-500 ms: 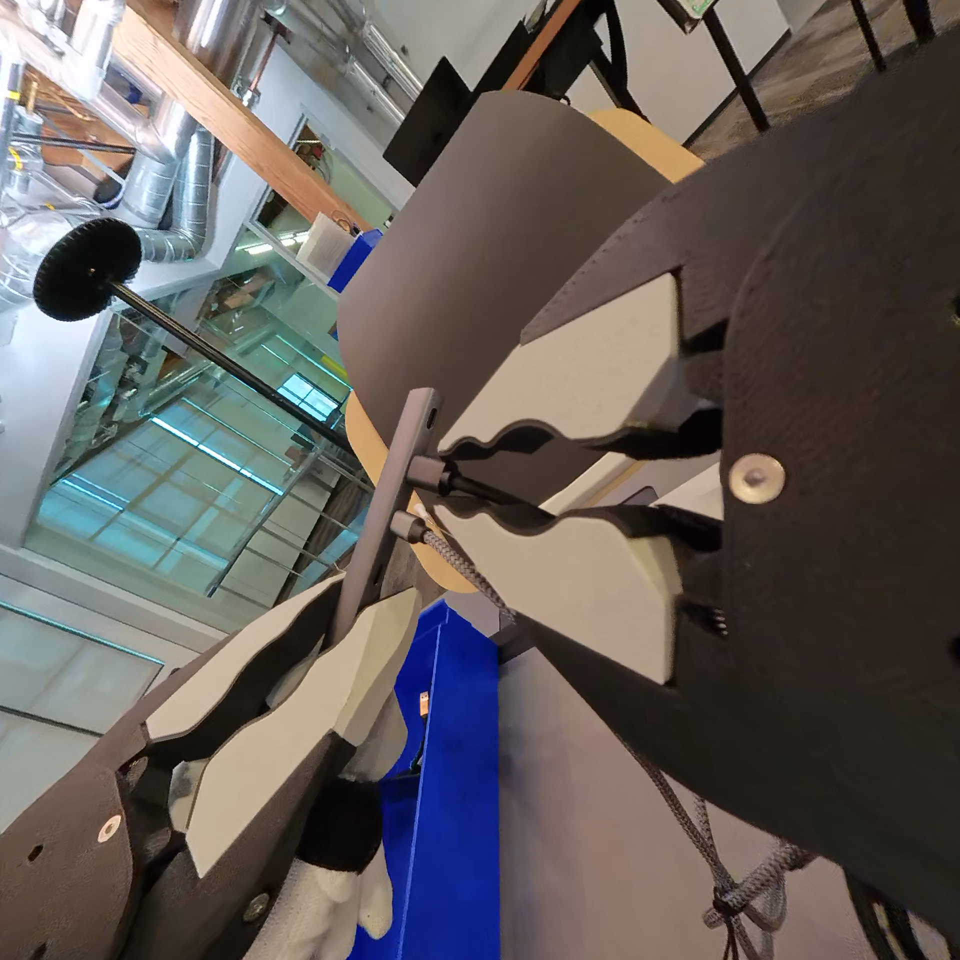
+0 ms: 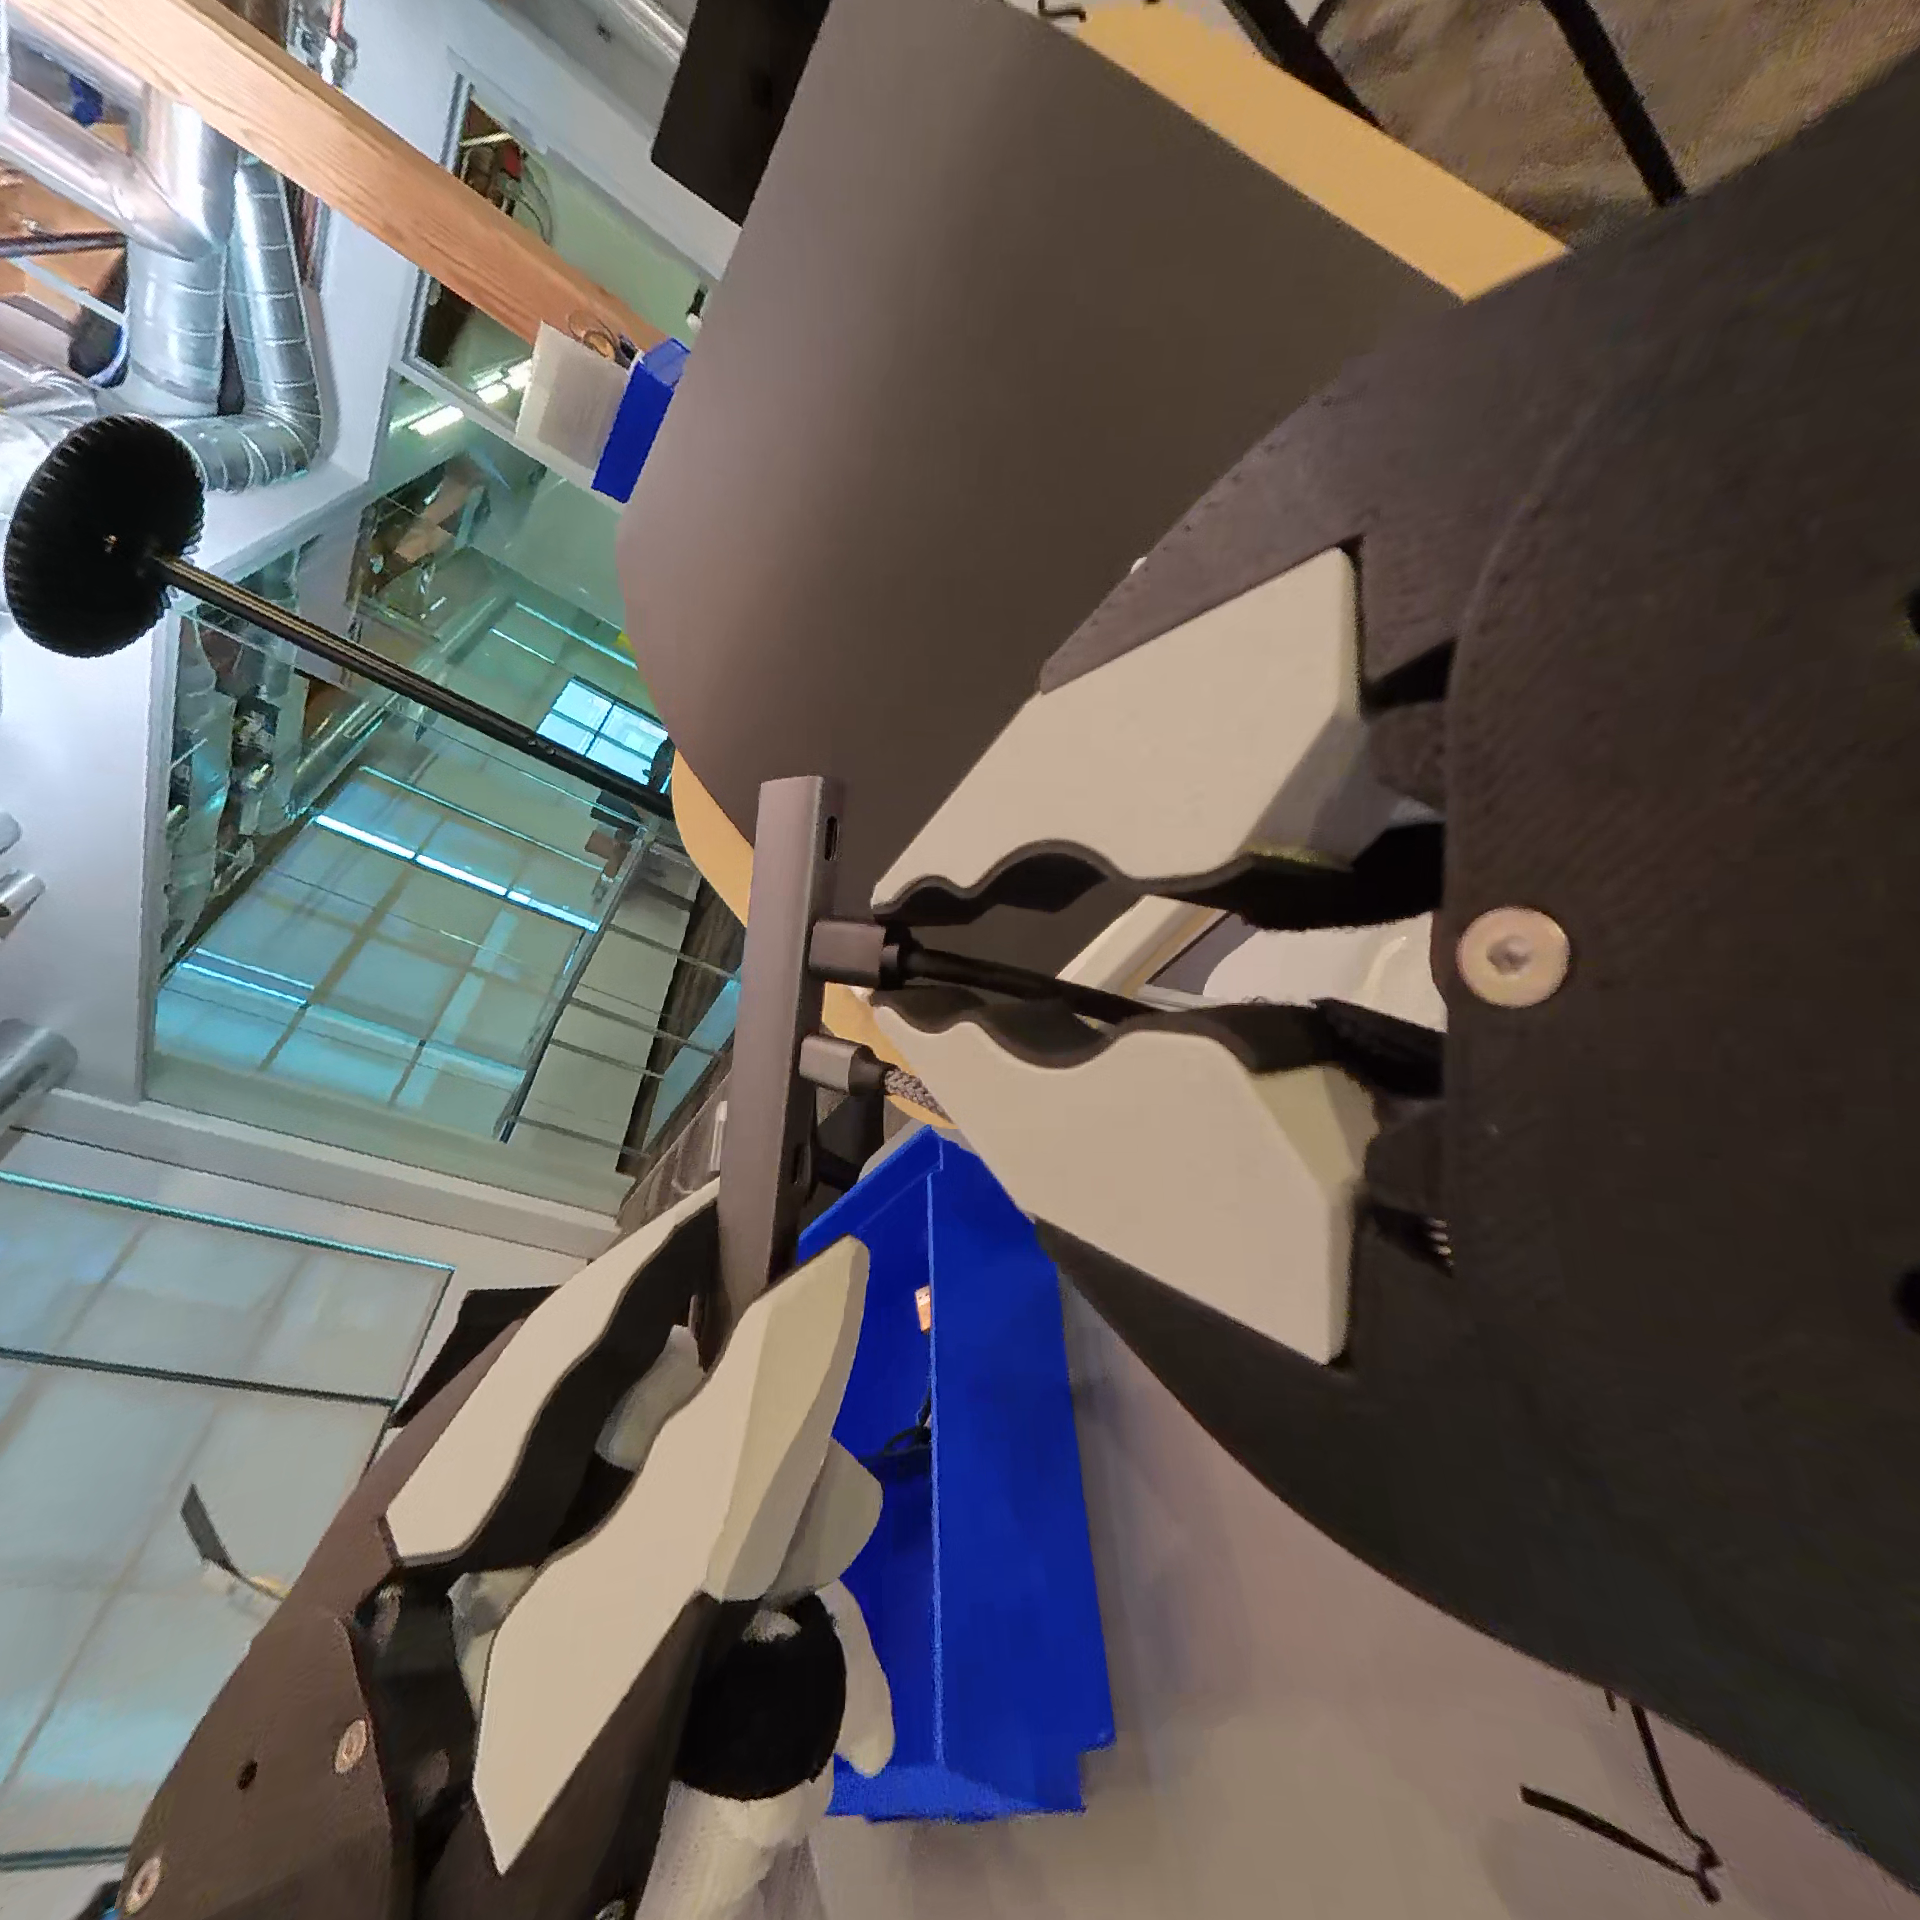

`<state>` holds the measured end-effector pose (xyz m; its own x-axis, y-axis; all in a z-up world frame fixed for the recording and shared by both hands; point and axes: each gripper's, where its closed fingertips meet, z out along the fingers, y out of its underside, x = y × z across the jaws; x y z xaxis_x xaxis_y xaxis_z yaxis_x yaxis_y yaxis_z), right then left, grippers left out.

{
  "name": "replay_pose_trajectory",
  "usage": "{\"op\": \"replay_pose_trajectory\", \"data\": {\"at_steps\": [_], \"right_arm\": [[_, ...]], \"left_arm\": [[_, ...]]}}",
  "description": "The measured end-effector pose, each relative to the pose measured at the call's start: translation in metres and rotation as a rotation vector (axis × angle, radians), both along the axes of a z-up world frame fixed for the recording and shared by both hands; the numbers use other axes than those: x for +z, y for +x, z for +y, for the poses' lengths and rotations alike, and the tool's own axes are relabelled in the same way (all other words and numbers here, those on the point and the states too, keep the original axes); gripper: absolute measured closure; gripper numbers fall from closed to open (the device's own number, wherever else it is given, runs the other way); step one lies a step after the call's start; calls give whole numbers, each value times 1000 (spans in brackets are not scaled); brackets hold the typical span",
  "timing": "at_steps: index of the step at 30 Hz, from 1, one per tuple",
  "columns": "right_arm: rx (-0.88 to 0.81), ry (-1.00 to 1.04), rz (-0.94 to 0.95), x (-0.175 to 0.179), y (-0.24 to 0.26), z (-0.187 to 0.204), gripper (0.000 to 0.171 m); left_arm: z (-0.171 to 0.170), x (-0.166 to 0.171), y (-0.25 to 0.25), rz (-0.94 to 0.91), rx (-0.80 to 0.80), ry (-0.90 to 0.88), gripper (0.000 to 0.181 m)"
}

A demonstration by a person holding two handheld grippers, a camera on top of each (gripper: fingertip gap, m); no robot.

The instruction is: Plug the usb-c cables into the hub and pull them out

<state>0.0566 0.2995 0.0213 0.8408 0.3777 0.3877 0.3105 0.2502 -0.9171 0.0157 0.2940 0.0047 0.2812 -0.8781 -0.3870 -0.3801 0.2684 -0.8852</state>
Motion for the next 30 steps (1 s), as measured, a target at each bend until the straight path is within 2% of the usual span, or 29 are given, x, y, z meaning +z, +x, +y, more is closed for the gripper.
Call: {"op": "replay_pose_trajectory", "data": {"at_steps": [5,10,15,19,26,30], "right_arm": [[32,-21,82,3,9,-2,163],[84,-94,201,6,20,-4,163],[112,-200,222,-3,25,-3,163],[151,-326,174,-21,17,-4,163],[223,-477,144,-46,9,-8,162],[229,-457,176,-40,14,-9,163]], "left_arm": [[-9,17,-8,-17,-24,113,138],[-17,35,-27,37,12,452,120],[-13,22,-17,194,109,694,101],[-6,4,-2,273,146,773,106],[-4,-23,7,379,113,790,139],[-20,-24,9,315,-11,694,131]]}}
